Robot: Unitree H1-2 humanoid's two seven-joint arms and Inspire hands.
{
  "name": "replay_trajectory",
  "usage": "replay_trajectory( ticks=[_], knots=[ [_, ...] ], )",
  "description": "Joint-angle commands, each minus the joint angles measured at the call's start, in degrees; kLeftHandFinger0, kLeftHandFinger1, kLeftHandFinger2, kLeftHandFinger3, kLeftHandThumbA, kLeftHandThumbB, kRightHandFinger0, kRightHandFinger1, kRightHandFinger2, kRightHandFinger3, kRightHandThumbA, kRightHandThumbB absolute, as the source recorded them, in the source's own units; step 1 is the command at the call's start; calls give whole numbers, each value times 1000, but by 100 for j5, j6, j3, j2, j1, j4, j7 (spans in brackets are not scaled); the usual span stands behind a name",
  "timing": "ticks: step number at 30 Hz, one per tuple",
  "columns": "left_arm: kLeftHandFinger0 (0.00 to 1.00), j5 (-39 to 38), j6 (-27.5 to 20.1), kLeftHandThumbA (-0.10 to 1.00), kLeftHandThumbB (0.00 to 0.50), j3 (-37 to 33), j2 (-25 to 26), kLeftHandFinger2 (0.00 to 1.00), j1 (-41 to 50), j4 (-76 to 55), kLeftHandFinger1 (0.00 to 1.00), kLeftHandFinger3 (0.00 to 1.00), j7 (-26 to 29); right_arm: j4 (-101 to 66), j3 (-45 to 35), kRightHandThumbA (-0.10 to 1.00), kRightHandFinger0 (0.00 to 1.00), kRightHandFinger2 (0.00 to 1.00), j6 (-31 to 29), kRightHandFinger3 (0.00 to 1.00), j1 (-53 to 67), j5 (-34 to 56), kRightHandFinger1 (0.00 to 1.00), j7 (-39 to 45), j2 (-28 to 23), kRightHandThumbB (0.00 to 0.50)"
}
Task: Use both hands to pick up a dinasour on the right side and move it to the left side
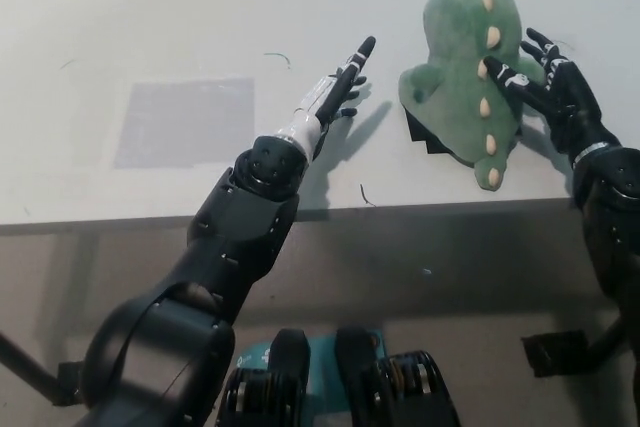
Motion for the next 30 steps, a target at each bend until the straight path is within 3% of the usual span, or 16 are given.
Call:
replay_trajectory(
  ticks=[1, 3, 7, 8, 11, 17, 20, 21, 22, 23, 24, 25, 26, 28, 30],
  knots=[
    [1000, 14, 97, 1000, 455, 36, -54, 1000, -345, 115, 1000, 1000, 155, -150, -49, 1000, 1000, 1000, -181, 1000, -275, 96, 1000, 23, -23, 349],
    [1000, 55, 138, 1000, 469, 0, -93, 1000, -399, 182, 1000, 1000, 150, -170, -8, 1000, 1000, 1000, -164, 1000, -261, 26, 1000, -44, -21, 269],
    [1000, -53, 289, 1000, 443, 95, -203, 1000, -527, 230, 1000, 1000, 142, -107, -10, 1000, 1000, 1000, -250, 1000, -282, 23, 1000, -75, -3, 220],
    [1000, -102, 315, 1000, 430, 145, -232, 1000, -560, 239, 1000, 1000, 120, -87, -12, 1000, 1000, 1000, -257, 1000, -298, 22, 1000, -86, 2, 246],
    [1000, -115, 282, 1000, 425, 194, -419, 1000, -655, 264, 1000, 1000, 124, -37, -13, 1000, 1000, 1000, -358, 1000, -279, 7, 1000, -143, 26, 260],
    [973, -286, 151, 1000, 435, 447, -715, 1000, -753, 323, 1000, 1000, 124, -77, -23, 1000, 1000, 1000, -392, 1000, -242, 4, 1000, -252, 114, 226],
    [1000, -421, 200, 1000, 442, 651, -952, 1000, -846, 332, 1000, 1000, 223, -117, -96, 1000, 1000, 1000, -356, 1000, -209, 102, 1000, -277, 212, 251],
    [1000, -458, 150, 1000, 381, 720, -1018, 1000, -876, 362, 1000, 1000, 192, -105, -105, 1000, 1000, 1000, -375, 1000, -203, 125, 1000, -241, 238, 263],
    [1000, -439, 152, 1000, 354, 724, -1066, 1000, -896, 368, 1000, 1000, 197, -121, -110, 1000, 1000, 1000, -378, 1000, -187, 162, 1000, -157, 257, 281],
    [1000, -368, 162, 1000, 330, 675, -1114, 1000, -905, 360, 1000, 1000, 206, -160, -77, 1000, 1000, 1000, -392, 1000, -161, 145, 1000, -111, 284, 320],
    [1000, -353, 162, 1000, 334, 678, -1121, 1000, -908, 362, 1000, 1000, 207, -166, -75, 1000, 1000, 1000, -394, 1000, -156, 142, 1000, -107, 287, 322],
    [1000, -317, 147, 1000, 281, 631, -1159, 1000, -917, 353, 1000, 1000, 117, -201, 53, 1000, 1000, 1000, -602, 1000, -90, -30, 1000, -169, 304, 310],
    [1000, -287, -29, 1000, 223, 578, -1257, 1000, -911, 344, 1000, 1000, -1, -263, 77, 1000, 1000, 1000, -804, 1000, 12, -36, 1000, -184, 438, 328],
    [1000, -364, -133, 1000, 227, 633, -1386, 1000, -907, 370, 1000, 1000, -39, -427, 104, 1000, 1000, 1000, -861, 1000, 136, -110, 1000, -360, 563, 360],
    [1000, -266, -254, 1000, 285, 545, -1443, 1000, -881, 379, 1000, 1000, 64, -569, 69, 1000, 1000, 1000, -845, 1000, 208, -41, 1000, -364, 642, 342]
  ],
)
